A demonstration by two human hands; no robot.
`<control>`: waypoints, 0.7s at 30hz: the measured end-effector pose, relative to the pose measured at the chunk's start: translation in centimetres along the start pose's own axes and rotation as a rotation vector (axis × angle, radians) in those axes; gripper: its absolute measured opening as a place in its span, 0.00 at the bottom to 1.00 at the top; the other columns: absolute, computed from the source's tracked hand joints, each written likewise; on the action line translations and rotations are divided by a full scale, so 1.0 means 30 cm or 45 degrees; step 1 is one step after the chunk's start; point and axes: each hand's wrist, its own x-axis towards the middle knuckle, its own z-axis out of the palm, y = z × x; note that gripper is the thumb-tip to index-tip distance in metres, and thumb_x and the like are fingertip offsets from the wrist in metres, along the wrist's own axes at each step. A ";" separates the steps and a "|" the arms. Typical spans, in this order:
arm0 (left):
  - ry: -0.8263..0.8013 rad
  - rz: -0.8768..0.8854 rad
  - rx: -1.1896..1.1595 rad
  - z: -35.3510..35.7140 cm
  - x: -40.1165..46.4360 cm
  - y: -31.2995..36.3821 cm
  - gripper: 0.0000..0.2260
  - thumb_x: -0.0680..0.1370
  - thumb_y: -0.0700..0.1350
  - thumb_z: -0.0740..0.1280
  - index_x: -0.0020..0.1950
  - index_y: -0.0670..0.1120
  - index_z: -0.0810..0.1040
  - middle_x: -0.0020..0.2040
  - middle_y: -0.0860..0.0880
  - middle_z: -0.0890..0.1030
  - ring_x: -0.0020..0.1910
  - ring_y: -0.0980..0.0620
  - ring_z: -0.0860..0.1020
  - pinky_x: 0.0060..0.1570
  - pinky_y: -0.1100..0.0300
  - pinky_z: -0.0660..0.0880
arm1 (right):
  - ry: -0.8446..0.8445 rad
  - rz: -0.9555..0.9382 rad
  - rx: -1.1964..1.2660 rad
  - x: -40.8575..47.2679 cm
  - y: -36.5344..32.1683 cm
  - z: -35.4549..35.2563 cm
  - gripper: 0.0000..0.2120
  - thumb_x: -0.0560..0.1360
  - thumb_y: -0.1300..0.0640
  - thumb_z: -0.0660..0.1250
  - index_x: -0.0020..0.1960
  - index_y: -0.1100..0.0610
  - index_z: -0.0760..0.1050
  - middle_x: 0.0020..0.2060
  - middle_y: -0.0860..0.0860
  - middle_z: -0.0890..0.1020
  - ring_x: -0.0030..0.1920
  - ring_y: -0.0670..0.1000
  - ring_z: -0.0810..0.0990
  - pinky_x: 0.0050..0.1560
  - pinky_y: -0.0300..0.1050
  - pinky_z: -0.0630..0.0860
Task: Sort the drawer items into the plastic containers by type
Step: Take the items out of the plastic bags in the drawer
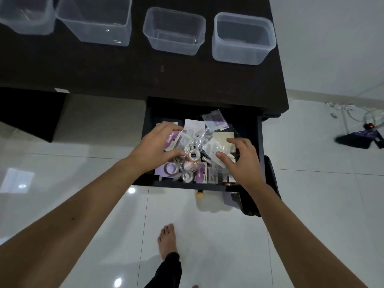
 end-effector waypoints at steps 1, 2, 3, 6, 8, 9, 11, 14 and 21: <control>-0.055 -0.023 0.050 0.010 0.033 -0.012 0.33 0.74 0.50 0.79 0.76 0.49 0.70 0.74 0.49 0.72 0.73 0.50 0.71 0.73 0.47 0.72 | -0.044 0.039 -0.051 0.029 0.016 0.008 0.29 0.75 0.41 0.75 0.71 0.53 0.75 0.67 0.49 0.75 0.67 0.55 0.73 0.68 0.54 0.74; -0.106 -0.057 0.081 0.018 0.061 -0.027 0.35 0.76 0.46 0.78 0.79 0.46 0.67 0.78 0.47 0.68 0.79 0.47 0.65 0.78 0.46 0.66 | -0.088 0.064 -0.094 0.051 0.031 0.017 0.32 0.75 0.41 0.75 0.73 0.53 0.74 0.69 0.51 0.74 0.69 0.56 0.71 0.69 0.53 0.72; -0.149 -0.084 0.114 0.025 0.084 -0.046 0.37 0.76 0.43 0.77 0.81 0.44 0.64 0.81 0.45 0.64 0.83 0.46 0.58 0.82 0.48 0.59 | -0.121 0.073 -0.126 0.068 0.041 0.025 0.33 0.75 0.41 0.75 0.75 0.53 0.72 0.70 0.52 0.74 0.70 0.57 0.70 0.70 0.52 0.70; -0.243 -0.109 0.227 0.042 0.131 -0.085 0.39 0.79 0.34 0.72 0.84 0.42 0.55 0.86 0.44 0.55 0.85 0.48 0.46 0.82 0.55 0.48 | -0.139 0.100 -0.155 0.107 0.062 0.047 0.36 0.73 0.42 0.77 0.76 0.54 0.71 0.66 0.52 0.78 0.67 0.57 0.70 0.68 0.51 0.69; -0.283 -0.126 0.263 0.054 0.156 -0.092 0.39 0.80 0.33 0.70 0.85 0.44 0.52 0.86 0.44 0.52 0.85 0.48 0.46 0.83 0.52 0.48 | -0.136 0.129 -0.147 0.122 0.071 0.060 0.36 0.72 0.45 0.79 0.76 0.54 0.71 0.60 0.49 0.80 0.63 0.55 0.70 0.62 0.46 0.67; -0.293 -0.162 0.266 0.059 0.165 -0.090 0.40 0.80 0.34 0.70 0.86 0.45 0.51 0.86 0.44 0.51 0.85 0.47 0.47 0.83 0.50 0.50 | -0.138 0.137 -0.140 0.126 0.077 0.064 0.36 0.72 0.46 0.79 0.75 0.54 0.72 0.56 0.49 0.81 0.61 0.54 0.71 0.61 0.45 0.67; -0.284 -0.215 0.268 0.067 0.181 -0.089 0.41 0.80 0.37 0.71 0.86 0.47 0.51 0.85 0.42 0.55 0.85 0.44 0.52 0.82 0.49 0.55 | -0.152 0.154 -0.105 0.135 0.086 0.064 0.33 0.72 0.50 0.80 0.73 0.55 0.75 0.49 0.49 0.82 0.57 0.55 0.72 0.60 0.49 0.70; -0.241 -0.198 0.267 0.074 0.195 -0.092 0.40 0.78 0.37 0.73 0.85 0.46 0.56 0.78 0.43 0.67 0.80 0.44 0.61 0.78 0.49 0.62 | -0.171 0.156 -0.070 0.144 0.096 0.049 0.19 0.72 0.53 0.80 0.61 0.55 0.83 0.43 0.50 0.83 0.52 0.55 0.76 0.57 0.49 0.73; -0.293 -0.193 0.225 0.075 0.202 -0.114 0.20 0.77 0.41 0.75 0.68 0.50 0.79 0.58 0.51 0.72 0.62 0.47 0.75 0.63 0.51 0.75 | -0.112 0.099 0.038 0.131 0.113 0.031 0.03 0.75 0.55 0.78 0.46 0.54 0.85 0.58 0.49 0.76 0.65 0.52 0.74 0.62 0.30 0.69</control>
